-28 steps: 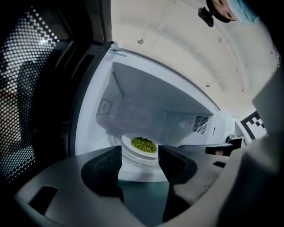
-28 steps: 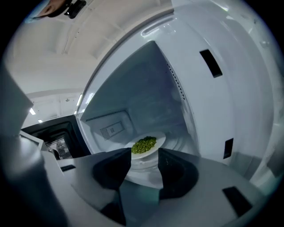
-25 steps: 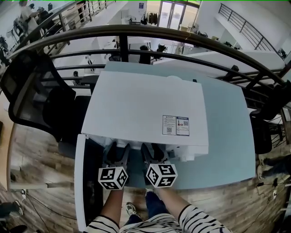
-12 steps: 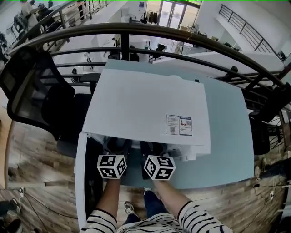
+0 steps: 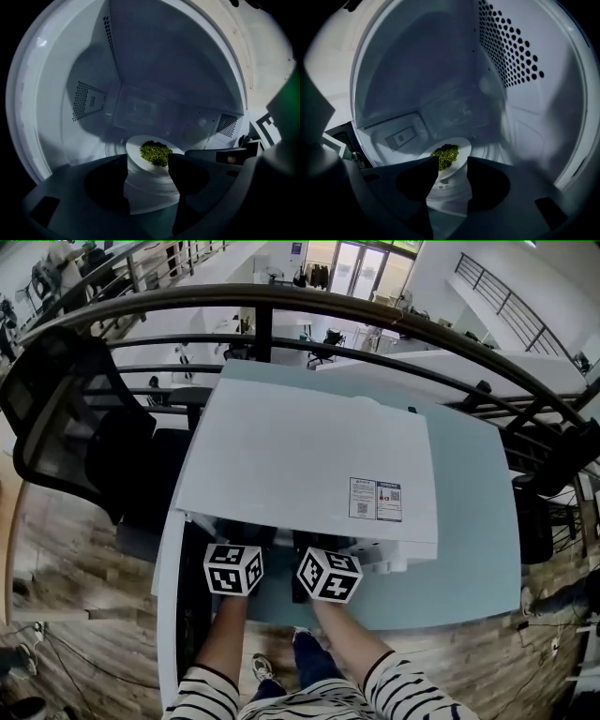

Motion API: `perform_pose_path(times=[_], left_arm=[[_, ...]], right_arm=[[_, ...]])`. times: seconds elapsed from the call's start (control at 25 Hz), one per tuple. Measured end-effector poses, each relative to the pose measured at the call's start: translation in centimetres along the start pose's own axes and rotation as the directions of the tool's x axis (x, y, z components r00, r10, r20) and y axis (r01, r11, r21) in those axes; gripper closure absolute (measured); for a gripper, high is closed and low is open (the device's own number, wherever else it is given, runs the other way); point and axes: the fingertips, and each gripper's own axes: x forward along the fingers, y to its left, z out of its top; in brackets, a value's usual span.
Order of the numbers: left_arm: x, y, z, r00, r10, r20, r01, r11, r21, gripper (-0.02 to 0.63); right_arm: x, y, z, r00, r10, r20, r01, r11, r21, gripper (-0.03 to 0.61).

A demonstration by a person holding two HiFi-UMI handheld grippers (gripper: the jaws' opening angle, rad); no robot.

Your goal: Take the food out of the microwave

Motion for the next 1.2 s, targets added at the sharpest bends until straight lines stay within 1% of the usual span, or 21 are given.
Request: perform_pose_path(times=[0.2, 0.32, 0.4, 0.56, 0.88, 1.2], left_arm=[[0.7, 0.0, -0.2, 0.999, -0.010, -0.046, 0.010, 1.000, 0.007, 0.362], [1.0, -0.4, -0.7, 0.996, -0.022, -0.084, 0.025, 0.999, 0.041, 0.362], [1.0, -0.8, -0.9, 0.995, -0.033, -0.097, 0.038, 0.998, 0.055, 0.362], [0.8, -1.0, -0.7, 0.995, -0.050, -0.091, 0.055, 0.997, 0.050, 0.360], [0.4, -1.4, -1.0, 0.995, -0.076, -0.061, 0.077, 0.997, 0.019, 0.362], [-1.0, -2.7, -1.4, 0.994, -0.090, -0.054, 0.091, 0.996, 0.006, 0.361]], right_arm=[[0.4, -0.5, -0.1, 0.999, -0.048, -0.024, 0.047, 0.998, -0.038, 0.391], [0.8, 0.0, -0.7, 0.996, -0.044, -0.071, 0.038, 0.996, -0.078, 0.391], [0.9, 0.4, -1.0, 0.995, -0.030, -0.091, 0.023, 0.996, -0.084, 0.391], [0.7, 0.7, -1.0, 0.996, -0.019, -0.084, 0.013, 0.998, -0.063, 0.391], [0.1, 0.6, -1.2, 0.998, 0.034, -0.048, -0.034, 0.999, 0.001, 0.391], [-1.6, 0.4, -1.3, 0.999, 0.043, -0.027, -0.042, 0.998, 0.043, 0.391]])
